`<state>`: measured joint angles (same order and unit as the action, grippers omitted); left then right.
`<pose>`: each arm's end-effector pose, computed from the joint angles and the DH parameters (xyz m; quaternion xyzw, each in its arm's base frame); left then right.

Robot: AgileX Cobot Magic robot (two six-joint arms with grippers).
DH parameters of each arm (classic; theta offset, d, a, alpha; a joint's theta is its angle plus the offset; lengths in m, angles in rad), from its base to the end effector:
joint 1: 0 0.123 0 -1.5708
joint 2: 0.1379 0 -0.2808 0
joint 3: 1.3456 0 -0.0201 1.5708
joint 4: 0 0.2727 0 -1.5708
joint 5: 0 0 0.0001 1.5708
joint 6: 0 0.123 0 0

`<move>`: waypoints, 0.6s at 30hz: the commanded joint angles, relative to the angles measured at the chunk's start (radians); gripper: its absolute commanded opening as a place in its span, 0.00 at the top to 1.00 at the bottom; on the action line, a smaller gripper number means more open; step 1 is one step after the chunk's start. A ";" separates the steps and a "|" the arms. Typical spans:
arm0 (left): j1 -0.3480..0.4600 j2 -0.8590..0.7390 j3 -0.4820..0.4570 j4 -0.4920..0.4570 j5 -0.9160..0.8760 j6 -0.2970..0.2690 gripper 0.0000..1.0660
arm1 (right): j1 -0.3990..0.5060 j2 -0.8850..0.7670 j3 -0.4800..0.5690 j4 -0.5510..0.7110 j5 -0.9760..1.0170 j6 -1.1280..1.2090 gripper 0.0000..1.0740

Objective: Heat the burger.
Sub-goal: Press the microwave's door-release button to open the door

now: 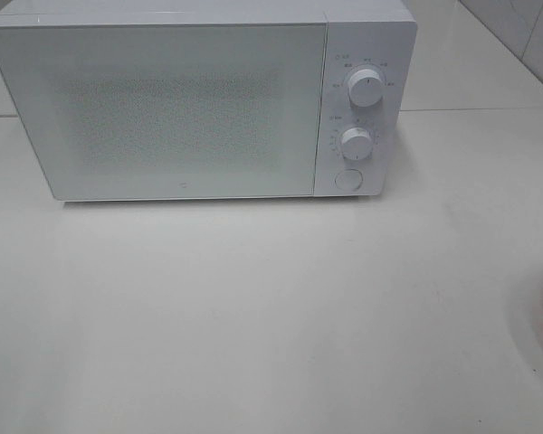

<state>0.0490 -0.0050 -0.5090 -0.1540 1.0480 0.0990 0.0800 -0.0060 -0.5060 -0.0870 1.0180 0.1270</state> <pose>0.0461 -0.0141 0.2789 0.0241 0.8433 -0.0374 0.5356 0.0482 -0.0053 0.2806 0.0207 0.8376 0.0130 0.5458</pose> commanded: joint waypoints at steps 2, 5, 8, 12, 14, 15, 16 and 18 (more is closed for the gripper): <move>-0.004 -0.021 0.005 -0.006 -0.011 -0.003 0.06 | -0.006 -0.024 0.002 -0.007 -0.013 -0.012 0.32; -0.004 -0.021 0.005 -0.006 -0.011 -0.003 0.06 | -0.006 -0.024 0.002 -0.007 -0.013 -0.012 0.32; -0.004 -0.021 0.005 -0.006 -0.011 -0.003 0.06 | -0.006 -0.024 0.002 -0.007 -0.013 -0.012 0.32; -0.004 -0.021 0.005 -0.006 -0.011 -0.003 0.06 | -0.006 -0.024 0.002 -0.007 -0.013 -0.012 0.32; -0.004 -0.021 0.005 -0.006 -0.011 -0.003 0.06 | -0.006 -0.024 0.002 -0.007 -0.013 -0.012 0.32; -0.004 -0.021 0.005 -0.006 -0.011 -0.003 0.06 | -0.006 -0.024 0.002 -0.007 -0.013 -0.012 0.32; -0.004 -0.021 0.005 -0.006 -0.011 -0.003 0.06 | -0.006 -0.024 0.002 -0.007 -0.013 -0.012 0.32; -0.004 -0.021 0.005 -0.006 -0.011 -0.003 0.06 | -0.006 -0.004 -0.008 -0.009 -0.025 -0.015 0.32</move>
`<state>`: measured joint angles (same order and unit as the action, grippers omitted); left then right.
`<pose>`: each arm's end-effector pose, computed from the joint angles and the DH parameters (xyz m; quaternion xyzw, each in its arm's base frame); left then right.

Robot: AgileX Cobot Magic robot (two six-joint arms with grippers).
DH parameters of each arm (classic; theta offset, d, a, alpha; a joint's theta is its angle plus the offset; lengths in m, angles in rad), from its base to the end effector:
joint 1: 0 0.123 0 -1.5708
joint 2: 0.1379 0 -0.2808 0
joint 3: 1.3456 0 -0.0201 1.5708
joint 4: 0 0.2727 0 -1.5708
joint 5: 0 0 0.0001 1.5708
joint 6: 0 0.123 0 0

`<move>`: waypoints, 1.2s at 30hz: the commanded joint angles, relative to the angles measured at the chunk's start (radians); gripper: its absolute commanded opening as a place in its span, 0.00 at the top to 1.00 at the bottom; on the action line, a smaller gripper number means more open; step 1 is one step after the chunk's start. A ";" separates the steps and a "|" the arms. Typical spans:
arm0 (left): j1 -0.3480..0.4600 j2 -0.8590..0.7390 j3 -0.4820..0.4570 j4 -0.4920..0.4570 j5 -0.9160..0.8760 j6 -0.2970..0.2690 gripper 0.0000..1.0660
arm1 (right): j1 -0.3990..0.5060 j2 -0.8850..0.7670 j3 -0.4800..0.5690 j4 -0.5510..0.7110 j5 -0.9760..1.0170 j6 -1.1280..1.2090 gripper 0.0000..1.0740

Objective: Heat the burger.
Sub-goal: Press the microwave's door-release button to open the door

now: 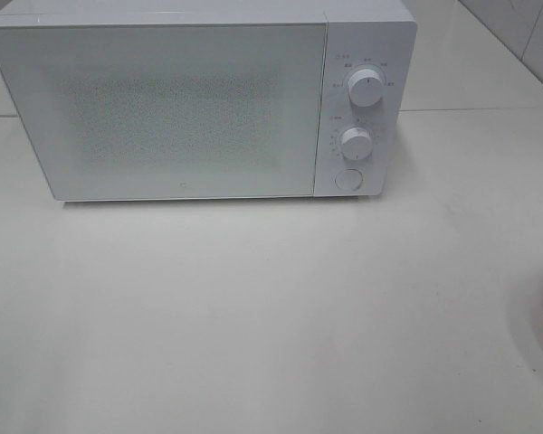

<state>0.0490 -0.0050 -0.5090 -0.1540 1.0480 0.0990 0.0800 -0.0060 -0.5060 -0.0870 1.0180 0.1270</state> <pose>0.0461 -0.0141 0.2789 0.0241 0.8433 -0.0374 0.5356 0.0482 -0.0053 0.2806 0.0207 0.8376 0.0130 0.5458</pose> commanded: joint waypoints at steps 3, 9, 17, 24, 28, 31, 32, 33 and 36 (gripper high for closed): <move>-0.004 -0.021 0.005 -0.006 -0.011 -0.003 0.06 | -0.006 0.037 -0.024 -0.009 -0.051 -0.014 0.32; -0.004 -0.021 0.005 -0.006 -0.011 -0.003 0.06 | -0.006 0.132 -0.024 -0.009 -0.160 -0.014 0.32; -0.004 -0.021 0.005 -0.006 -0.011 -0.003 0.06 | -0.006 0.235 0.006 -0.007 -0.296 -0.014 0.32; -0.004 -0.021 0.005 -0.006 -0.011 -0.003 0.06 | -0.006 0.281 0.046 -0.007 -0.427 -0.014 0.32; -0.004 -0.021 0.005 -0.006 -0.011 -0.003 0.06 | -0.006 0.314 0.101 -0.007 -0.548 -0.014 0.32; -0.004 -0.021 0.005 -0.006 -0.011 -0.003 0.06 | -0.006 0.348 0.126 -0.007 -0.619 -0.014 0.32; -0.004 -0.021 0.005 -0.006 -0.011 -0.003 0.06 | -0.006 0.348 0.126 -0.007 -0.619 -0.014 0.32; -0.004 -0.021 0.005 -0.006 -0.011 -0.003 0.06 | -0.006 0.371 0.140 -0.007 -0.668 -0.014 0.32; -0.004 -0.021 0.005 -0.006 -0.011 -0.003 0.06 | -0.006 0.416 0.160 -0.007 -0.738 -0.014 0.32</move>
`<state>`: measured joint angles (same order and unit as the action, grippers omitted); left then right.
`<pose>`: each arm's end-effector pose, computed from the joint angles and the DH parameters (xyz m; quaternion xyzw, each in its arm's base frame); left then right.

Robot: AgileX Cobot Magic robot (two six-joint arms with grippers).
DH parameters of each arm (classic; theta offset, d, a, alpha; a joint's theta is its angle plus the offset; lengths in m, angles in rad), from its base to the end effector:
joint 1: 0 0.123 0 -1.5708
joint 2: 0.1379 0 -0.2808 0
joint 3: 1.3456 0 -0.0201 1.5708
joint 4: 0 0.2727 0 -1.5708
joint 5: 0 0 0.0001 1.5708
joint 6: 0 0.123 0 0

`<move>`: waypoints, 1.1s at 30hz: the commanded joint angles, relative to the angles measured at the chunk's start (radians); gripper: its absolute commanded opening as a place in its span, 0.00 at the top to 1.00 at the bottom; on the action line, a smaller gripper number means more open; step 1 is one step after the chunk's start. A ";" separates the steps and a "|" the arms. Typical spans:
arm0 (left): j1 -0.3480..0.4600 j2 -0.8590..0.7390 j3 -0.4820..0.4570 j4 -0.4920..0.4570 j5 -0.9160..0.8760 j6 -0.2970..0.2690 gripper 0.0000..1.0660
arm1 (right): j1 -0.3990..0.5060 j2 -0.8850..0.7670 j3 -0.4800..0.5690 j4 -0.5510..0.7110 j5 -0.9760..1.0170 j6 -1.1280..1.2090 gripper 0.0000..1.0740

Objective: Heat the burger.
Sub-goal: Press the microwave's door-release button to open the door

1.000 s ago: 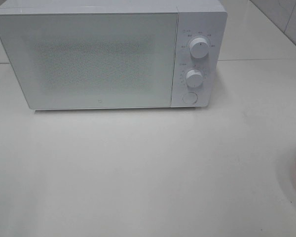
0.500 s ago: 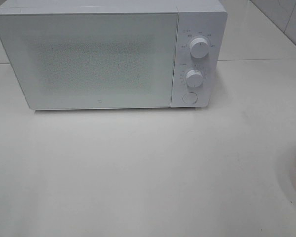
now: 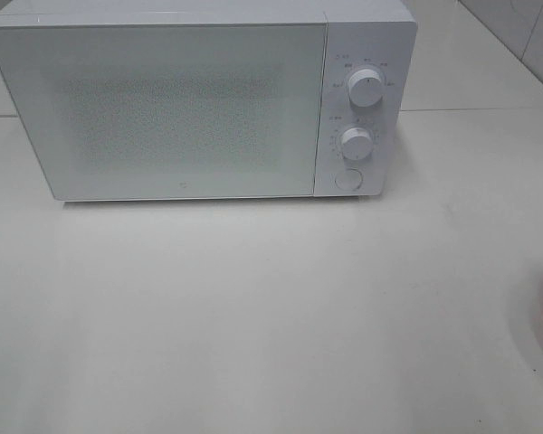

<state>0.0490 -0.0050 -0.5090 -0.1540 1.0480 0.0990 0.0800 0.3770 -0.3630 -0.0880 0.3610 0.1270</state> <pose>0.0461 -0.0141 0.2789 0.0241 0.8433 -0.0374 0.5356 0.1439 0.0077 0.2665 -0.0049 0.8007 0.0249 0.5985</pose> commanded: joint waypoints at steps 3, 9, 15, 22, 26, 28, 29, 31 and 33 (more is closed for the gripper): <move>-0.004 -0.021 0.005 -0.006 -0.011 -0.003 0.06 | -0.006 0.085 0.034 -0.006 -0.153 -0.014 0.32; -0.004 -0.021 0.005 -0.006 -0.011 -0.003 0.06 | -0.006 0.234 0.044 -0.008 -0.327 -0.011 0.32; -0.004 -0.021 0.005 -0.006 -0.011 -0.003 0.06 | -0.006 0.316 0.044 -0.006 -0.410 0.002 0.32; -0.004 -0.021 0.005 -0.006 -0.011 -0.003 0.06 | -0.006 0.496 0.044 -0.006 -0.607 0.024 0.32; -0.004 -0.021 0.005 -0.006 -0.011 -0.003 0.06 | -0.006 0.585 0.045 -0.009 -0.708 0.024 0.32; -0.004 -0.021 0.005 -0.006 -0.011 -0.003 0.06 | -0.006 0.657 0.046 -0.009 -0.806 0.024 0.33; -0.004 -0.021 0.005 -0.006 -0.011 -0.003 0.06 | -0.006 0.657 0.046 -0.009 -0.806 0.024 0.33; -0.004 -0.021 0.005 -0.006 -0.011 -0.003 0.06 | -0.006 0.681 0.046 -0.009 -0.837 0.024 0.33; -0.004 -0.021 0.005 -0.006 -0.011 -0.003 0.06 | -0.006 0.749 0.046 -0.009 -0.922 0.024 0.33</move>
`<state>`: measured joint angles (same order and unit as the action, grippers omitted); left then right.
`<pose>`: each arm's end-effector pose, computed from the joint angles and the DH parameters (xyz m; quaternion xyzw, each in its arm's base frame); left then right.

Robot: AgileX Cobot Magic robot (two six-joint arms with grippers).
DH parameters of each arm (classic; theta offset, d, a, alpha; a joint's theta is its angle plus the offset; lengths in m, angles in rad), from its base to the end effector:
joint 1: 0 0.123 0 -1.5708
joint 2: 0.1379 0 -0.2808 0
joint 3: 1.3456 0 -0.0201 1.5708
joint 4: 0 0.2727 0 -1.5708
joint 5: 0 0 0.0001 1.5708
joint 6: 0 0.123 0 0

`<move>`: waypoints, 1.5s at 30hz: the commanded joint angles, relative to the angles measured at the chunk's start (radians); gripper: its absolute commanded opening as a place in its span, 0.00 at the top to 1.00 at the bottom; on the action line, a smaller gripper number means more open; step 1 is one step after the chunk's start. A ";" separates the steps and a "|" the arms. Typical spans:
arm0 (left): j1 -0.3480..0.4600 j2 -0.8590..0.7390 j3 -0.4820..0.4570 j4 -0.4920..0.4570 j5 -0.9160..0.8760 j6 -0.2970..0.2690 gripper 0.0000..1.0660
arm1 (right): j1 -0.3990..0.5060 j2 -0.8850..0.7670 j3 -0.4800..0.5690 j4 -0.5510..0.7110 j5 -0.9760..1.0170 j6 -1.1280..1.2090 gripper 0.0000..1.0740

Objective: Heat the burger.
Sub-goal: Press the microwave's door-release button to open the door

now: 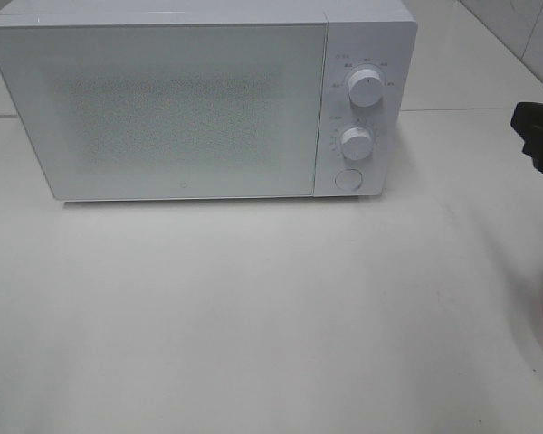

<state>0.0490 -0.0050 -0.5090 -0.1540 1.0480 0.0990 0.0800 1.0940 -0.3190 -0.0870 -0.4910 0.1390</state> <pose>0.0461 -0.0141 0.2789 0.0241 0.8433 -0.0374 0.5356 0.2494 0.0250 0.2060 -0.0199 0.7733 0.0608 0.6308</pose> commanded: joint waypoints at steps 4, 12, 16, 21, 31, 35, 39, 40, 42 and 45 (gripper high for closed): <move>-0.004 -0.021 0.005 -0.006 -0.011 -0.003 0.06 | -0.006 0.130 0.002 -0.009 -0.168 0.011 0.33; -0.004 -0.021 0.005 -0.006 -0.011 -0.003 0.06 | 0.005 0.331 0.002 0.050 -0.329 -0.061 0.33; -0.004 -0.021 0.005 -0.006 -0.011 -0.003 0.06 | 0.055 0.401 0.002 0.152 -0.378 -0.147 0.33; -0.004 -0.021 0.005 -0.006 -0.011 -0.003 0.06 | 0.150 0.471 0.002 0.290 -0.433 -0.260 0.33; -0.004 -0.021 0.005 -0.006 -0.011 -0.003 0.06 | 0.385 0.526 0.002 0.536 -0.516 -0.372 0.33; -0.004 -0.021 0.005 -0.006 -0.011 -0.003 0.06 | 0.449 0.533 0.002 0.579 -0.529 -0.372 0.33; -0.004 -0.021 0.005 -0.006 -0.011 -0.003 0.06 | 0.534 0.536 0.002 0.633 -0.546 -0.372 0.33; -0.004 -0.021 0.005 -0.006 -0.011 -0.003 0.06 | 0.534 0.536 0.002 0.633 -0.546 -0.372 0.33; -0.004 -0.021 0.005 -0.006 -0.011 -0.003 0.06 | 0.571 0.536 0.002 0.654 -0.554 -0.372 0.33; -0.004 -0.021 0.005 -0.006 -0.011 -0.003 0.06 | 0.598 0.536 0.002 0.680 -0.559 -0.372 0.33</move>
<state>0.0490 -0.0050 -0.5090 -0.1540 1.0480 0.0990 0.6540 1.6320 -0.3150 0.5680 -1.0270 -0.2190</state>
